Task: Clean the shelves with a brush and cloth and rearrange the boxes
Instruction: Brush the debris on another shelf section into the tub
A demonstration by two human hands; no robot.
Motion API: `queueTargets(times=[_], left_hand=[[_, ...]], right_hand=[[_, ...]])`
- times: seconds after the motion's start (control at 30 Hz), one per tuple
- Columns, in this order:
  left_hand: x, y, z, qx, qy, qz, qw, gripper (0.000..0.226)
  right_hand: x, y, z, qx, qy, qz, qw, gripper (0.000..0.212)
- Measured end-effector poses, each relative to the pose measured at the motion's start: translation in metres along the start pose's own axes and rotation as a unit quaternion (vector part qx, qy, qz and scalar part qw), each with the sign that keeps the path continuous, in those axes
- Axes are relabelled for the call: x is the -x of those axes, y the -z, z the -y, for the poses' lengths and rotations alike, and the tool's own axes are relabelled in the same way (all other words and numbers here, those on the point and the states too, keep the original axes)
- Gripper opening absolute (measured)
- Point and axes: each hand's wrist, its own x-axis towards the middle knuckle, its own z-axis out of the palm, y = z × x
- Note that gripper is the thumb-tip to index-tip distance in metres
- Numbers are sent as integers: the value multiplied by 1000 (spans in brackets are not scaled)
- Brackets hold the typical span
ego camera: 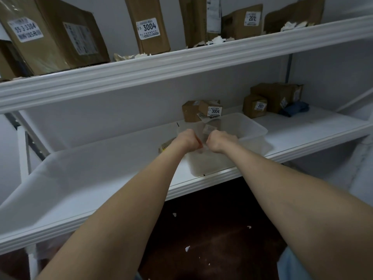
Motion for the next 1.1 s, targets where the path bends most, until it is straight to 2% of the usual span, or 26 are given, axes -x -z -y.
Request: queueTargets(times=[0.17, 0.23, 0.3, 0.4, 0.53, 0.6, 0.67, 0.77, 0.87, 1.0, 1.1], left_hand=[[1, 7, -6, -88, -29, 47, 995, 43], [2, 8, -8, -97, -40, 73, 992, 36], [2, 7, -9, -85, -57, 86, 991, 27], [5, 11, -5, -42, -74, 90, 992, 26], [9, 14, 4, 26, -63, 137, 988, 24], [8, 14, 5, 54, -48, 119, 990, 27], [4, 14, 2, 75, -34, 61, 995, 27], [-2, 13, -10, 85, -40, -11, 996, 26], [-9, 7, -26, 155, -12, -32, 987, 23], [-19, -7, -51, 253, 23, -56, 966, 6], [-26, -16, -67, 303, 29, -48, 951, 10]], right_hand=[[-1, -5, 2, 27, -7, 6, 1000, 40], [-2, -4, 1, 31, -3, 9, 999, 40], [-3, -4, 1, 34, 1, 15, 999, 40], [-6, -3, 1, 30, 3, 21, 999, 39], [-6, -2, -1, 15, 7, 31, 999, 47], [-6, 1, -3, -14, 11, 34, 999, 48], [-7, 4, -6, -70, 20, 22, 997, 41], [-5, 7, -16, -150, 32, -33, 988, 27], [-1, 11, -28, -173, 48, -71, 981, 20], [2, 21, -48, -196, 74, -70, 975, 23], [-2, 29, -68, -192, 37, -104, 975, 26]])
